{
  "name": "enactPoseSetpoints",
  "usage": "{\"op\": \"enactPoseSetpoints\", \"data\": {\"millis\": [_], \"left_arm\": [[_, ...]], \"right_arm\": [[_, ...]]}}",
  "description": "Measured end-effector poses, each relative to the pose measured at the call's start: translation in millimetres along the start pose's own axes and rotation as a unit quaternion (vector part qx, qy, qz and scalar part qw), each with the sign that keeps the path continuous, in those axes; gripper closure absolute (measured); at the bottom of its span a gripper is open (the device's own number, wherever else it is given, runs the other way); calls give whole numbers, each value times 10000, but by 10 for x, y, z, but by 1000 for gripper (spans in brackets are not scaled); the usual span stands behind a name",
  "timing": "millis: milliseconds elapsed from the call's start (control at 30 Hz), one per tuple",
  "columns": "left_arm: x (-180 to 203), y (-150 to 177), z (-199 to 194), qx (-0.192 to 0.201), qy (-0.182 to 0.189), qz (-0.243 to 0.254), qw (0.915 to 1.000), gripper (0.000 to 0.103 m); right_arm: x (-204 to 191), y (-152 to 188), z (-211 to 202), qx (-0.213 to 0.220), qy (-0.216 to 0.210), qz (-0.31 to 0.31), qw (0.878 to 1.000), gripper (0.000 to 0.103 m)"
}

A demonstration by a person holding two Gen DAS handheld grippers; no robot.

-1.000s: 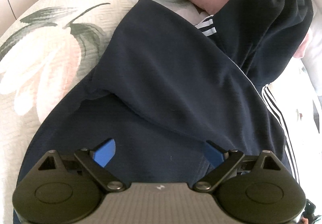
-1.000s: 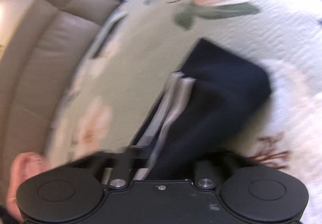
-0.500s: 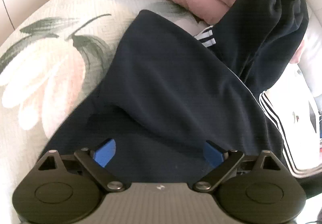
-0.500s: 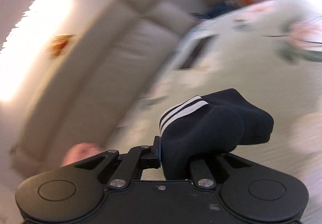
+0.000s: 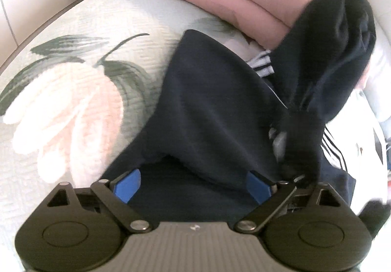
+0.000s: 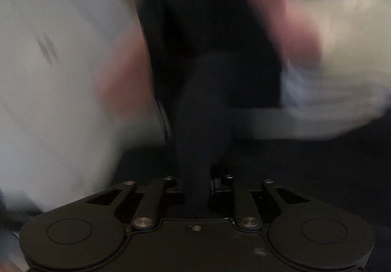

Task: Fold large clothes

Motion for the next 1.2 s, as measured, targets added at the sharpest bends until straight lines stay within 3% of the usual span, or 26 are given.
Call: {"op": "enactPoseSetpoints", "data": {"millis": [33, 133, 233, 267, 300, 333, 467, 567, 600, 667, 700, 733, 767, 833, 967, 1100, 1200], "left_arm": [[-30, -20, -1, 12, 15, -17, 10000, 8], [-89, -79, -11, 91, -77, 43, 9999, 8], [-128, -138, -27, 182, -71, 27, 9998, 8], [-136, -160, -29, 202, -74, 51, 9998, 8], [-153, -174, -39, 221, -88, 69, 9997, 8], [-182, -195, -60, 255, -81, 69, 9996, 8], [-301, -305, -210, 466, -22, 46, 9989, 8], [-387, -407, -363, 653, 15, 65, 9978, 8], [-409, -424, -407, 707, 46, 50, 9975, 8], [-471, -475, -480, 852, 124, 0, 9963, 7], [-497, -493, -502, 901, 172, -24, 9958, 7], [-539, -516, -514, 969, 252, -72, 9950, 7], [-579, -537, -519, 1016, 339, -115, 9942, 6], [-596, -584, -463, 1020, 530, -165, 9932, 6], [-467, -703, -203, 893, 874, -18, 9922, 6], [-142, -819, 132, 788, 1180, 441, 9889, 6], [144, -878, 391, 899, 935, 1018, 9863, 12]], "right_arm": [[18, 68, -81, 358, -153, -19, 9992, 73], [47, 14, -104, 332, -265, 232, 9988, 58], [-230, -107, -63, 370, 320, -641, 9967, 42], [-317, -111, -71, 449, 399, -914, 9940, 45], [-402, -117, -97, 613, 395, -1174, 9904, 80], [-482, -143, -132, 756, 442, -1203, 9889, 97], [-786, -487, -534, 2042, 165, -582, 9771, 97], [-1002, -616, -722, 2692, -360, -1028, 9569, 97], [-1101, -622, -669, 2708, -406, -1262, 9534, 95], [-1216, -570, -337, 1972, -593, -1495, 9671, 70], [-1252, -514, -138, 1387, -756, -1583, 9747, 26], [-1281, -409, 82, 627, -942, -1684, 9792, 12], [-1302, -291, 223, 54, -1123, -1744, 9782, 14], [-1284, -111, 303, -483, -1082, -1795, 9766, 14], [-1124, -57, -125, -320, -1160, -1751, 9772, 13], [-772, -110, -422, -30, -307, -1996, 9794, 11], [-464, -163, -568, 9, -114, -1508, 9885, 11]]}}
Point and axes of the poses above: each gripper's, at about its wrist camera, not at the fingertips, and z roughly the way its jaws point, x to its right, y to its underside, the point moved 2 cm from there along z, roughly the way its jaws point, and after that the axes turned 1 degree about y, right-handed, at the moved point
